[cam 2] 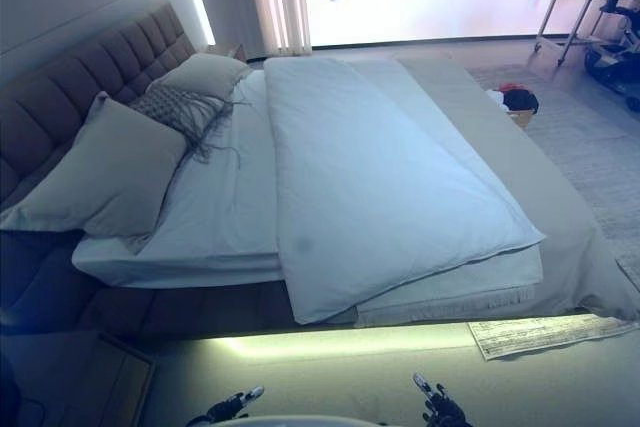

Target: Make the bed neatly

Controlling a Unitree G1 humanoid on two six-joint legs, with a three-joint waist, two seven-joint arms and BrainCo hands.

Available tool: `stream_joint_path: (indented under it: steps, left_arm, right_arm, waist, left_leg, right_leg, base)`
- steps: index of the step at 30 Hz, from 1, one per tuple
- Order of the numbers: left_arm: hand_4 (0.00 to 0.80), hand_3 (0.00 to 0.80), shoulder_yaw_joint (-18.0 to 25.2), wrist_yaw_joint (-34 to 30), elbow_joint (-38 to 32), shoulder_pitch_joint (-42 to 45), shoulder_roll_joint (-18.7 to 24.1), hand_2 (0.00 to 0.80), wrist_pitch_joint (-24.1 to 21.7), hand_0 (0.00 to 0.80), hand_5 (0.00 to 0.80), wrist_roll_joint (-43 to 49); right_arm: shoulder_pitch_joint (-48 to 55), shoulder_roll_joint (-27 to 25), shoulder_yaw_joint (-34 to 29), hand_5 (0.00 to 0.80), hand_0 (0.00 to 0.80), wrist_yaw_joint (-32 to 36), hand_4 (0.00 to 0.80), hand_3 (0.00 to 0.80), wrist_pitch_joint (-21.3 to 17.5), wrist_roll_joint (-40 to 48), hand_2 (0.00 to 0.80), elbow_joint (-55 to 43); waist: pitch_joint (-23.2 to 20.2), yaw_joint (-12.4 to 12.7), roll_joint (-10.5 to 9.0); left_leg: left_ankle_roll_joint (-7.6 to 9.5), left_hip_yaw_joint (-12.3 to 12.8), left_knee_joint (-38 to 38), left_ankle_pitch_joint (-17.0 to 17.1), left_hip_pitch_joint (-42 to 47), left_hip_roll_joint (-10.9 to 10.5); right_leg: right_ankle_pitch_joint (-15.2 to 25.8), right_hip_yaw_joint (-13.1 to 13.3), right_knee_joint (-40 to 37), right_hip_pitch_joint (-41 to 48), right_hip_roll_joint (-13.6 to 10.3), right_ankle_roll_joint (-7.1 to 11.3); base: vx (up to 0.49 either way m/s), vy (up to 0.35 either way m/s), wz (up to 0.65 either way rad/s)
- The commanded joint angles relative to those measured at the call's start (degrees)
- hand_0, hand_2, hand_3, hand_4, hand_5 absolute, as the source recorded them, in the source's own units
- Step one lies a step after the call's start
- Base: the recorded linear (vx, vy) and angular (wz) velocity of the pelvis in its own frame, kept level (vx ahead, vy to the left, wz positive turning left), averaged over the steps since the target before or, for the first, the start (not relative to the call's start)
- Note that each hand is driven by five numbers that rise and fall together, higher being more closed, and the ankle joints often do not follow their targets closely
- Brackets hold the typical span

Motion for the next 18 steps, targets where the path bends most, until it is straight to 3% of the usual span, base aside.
stream_joint_path:
  steps: [1, 9, 18]
  left_arm:
    - [0.000, 0.000, 0.7, -0.3, 3.9, -3.3, -0.2, 0.000, 1.2, 0.000, 0.000, 1.3]
    - [0.000, 0.000, 0.9, 0.4, 4.3, -3.6, -0.4, 0.000, 1.1, 0.000, 0.000, 1.4]
    - [0.000, 0.000, 0.7, 1.6, 4.4, -3.1, -0.5, 0.000, 1.3, 0.000, 0.000, 0.9]
  right_arm:
    - [-5.0, 1.5, 0.8, 0.000, 0.000, -0.3, 0.000, 0.000, 0.7, -1.3, 0.000, 4.2]
    - [-5.3, 1.4, 1.1, 0.000, 0.000, 0.7, 0.000, 0.000, 4.0, -2.8, 0.000, 4.7]
    - [-5.4, 1.7, 1.7, 0.000, 0.000, -1.7, 0.000, 0.000, 1.4, -3.5, 0.000, 3.8]
  waist:
    - [1.2, -0.3, -2.97]
    - [1.2, -0.1, -3.06]
    - [1.2, -0.3, -3.24]
  left_leg:
    - [2.12, 0.7, -0.1, 0.6, -0.7, -2.7]
    - [2.15, 0.6, -0.1, 0.5, -0.7, -2.8]
    - [2.24, 0.6, -0.1, 0.6, -0.5, -2.7]
  right_leg:
    - [0.0, 0.7, 0.0, 1.6, -2.7, 3.50]
    - [-0.1, 0.5, 0.0, 1.7, -2.7, 3.48]
    - [-0.1, 0.8, 0.0, 2.0, -2.4, 3.31]
  base:
    - [0.000, 0.000, 0.00]
    - [0.004, -0.001, 0.00]
    - [0.027, -0.008, 0.00]
